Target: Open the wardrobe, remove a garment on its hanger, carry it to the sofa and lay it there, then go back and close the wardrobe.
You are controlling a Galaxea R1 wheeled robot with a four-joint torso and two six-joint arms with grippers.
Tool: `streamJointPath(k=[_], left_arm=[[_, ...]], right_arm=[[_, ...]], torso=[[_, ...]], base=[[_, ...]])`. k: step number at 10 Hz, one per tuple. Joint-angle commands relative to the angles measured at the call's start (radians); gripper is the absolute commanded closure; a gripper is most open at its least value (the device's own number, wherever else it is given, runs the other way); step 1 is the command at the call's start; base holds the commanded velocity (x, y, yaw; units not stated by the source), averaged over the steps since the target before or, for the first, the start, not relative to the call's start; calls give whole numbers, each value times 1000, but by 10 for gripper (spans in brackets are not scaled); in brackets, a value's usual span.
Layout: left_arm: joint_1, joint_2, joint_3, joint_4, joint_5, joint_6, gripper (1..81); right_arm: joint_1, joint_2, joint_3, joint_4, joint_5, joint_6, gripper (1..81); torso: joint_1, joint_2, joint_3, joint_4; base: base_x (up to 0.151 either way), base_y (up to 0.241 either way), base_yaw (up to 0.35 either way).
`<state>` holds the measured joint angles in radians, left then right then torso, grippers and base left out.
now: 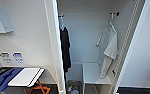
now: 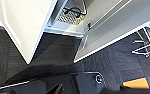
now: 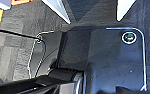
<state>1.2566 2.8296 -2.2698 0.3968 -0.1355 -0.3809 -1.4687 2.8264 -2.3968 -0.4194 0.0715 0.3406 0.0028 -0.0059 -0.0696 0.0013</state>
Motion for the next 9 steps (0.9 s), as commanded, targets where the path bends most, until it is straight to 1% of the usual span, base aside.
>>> streamJointPath(k=[1,2,3,5,6,9], left_arm=[[-79,44,-72,-1,17,-33,10],[-79,54,-89,-4,-13,-33,10],[-79,64,-111,-21,-62,-47,10],[-79,79,-140,-55,-101,-69,10],[-82,93,-175,-69,-150,-81,10],[-124,124,-240,-90,-157,-102,10]], right_arm=[[34,-5,-27,10,-35,1,10],[35,-2,-30,10,-35,1,10],[38,1,-33,14,-35,1,10],[34,1,-36,17,-33,3,10],[26,7,-48,19,-29,5,10],[32,61,-106,17,-27,3,10]], torso=[[0,0,0,0],[0,0,0,0],[0,0,0,0],[0,0,0,0],[0,0,0,0],[0,0,0,0]], base=[[0,0,0],[0,0,0],[0,0,0],[0,0,0],[0,0,0],[0,0,0]])
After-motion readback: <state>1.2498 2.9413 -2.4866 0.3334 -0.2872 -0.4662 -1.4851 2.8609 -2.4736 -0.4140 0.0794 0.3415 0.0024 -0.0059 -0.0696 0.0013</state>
